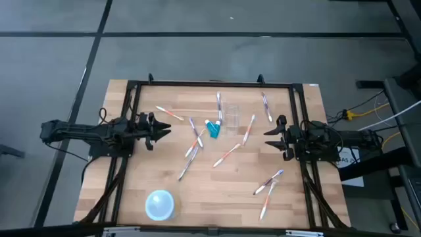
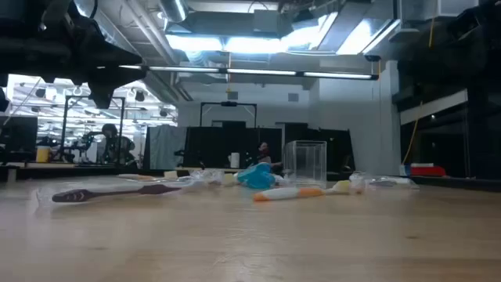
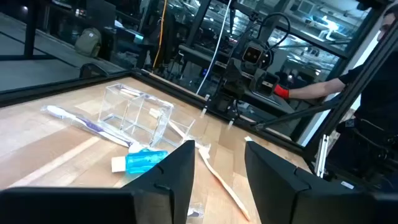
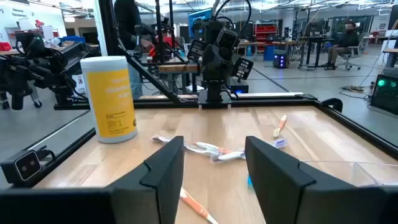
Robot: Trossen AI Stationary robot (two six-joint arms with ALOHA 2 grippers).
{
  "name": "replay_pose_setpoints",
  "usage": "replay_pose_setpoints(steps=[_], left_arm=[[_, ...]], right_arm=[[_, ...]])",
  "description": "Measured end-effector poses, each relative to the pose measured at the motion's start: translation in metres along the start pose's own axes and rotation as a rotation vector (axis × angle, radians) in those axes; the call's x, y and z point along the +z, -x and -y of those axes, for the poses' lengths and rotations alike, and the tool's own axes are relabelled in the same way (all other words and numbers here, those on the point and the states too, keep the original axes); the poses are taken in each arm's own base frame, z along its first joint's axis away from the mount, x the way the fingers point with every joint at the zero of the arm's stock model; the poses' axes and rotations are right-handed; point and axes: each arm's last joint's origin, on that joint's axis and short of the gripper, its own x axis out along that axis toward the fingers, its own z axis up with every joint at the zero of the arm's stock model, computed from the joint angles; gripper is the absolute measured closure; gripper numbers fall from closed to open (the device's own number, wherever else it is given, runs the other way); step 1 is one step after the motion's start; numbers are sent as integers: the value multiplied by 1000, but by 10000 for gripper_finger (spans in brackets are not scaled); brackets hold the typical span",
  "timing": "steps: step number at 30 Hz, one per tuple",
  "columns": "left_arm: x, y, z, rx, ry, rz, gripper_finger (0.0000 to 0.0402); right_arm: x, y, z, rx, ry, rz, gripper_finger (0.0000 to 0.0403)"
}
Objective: Pick & Place toothbrushing station
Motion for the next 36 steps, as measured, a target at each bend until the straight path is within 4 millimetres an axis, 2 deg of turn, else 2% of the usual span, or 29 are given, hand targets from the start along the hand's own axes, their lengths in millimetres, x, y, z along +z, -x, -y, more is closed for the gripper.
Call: replay_pose_setpoints(steps=[36], left_arm=[[0, 0, 0, 0, 0, 0, 265]], right_arm=[[0, 0, 1, -14, 0, 1, 229]])
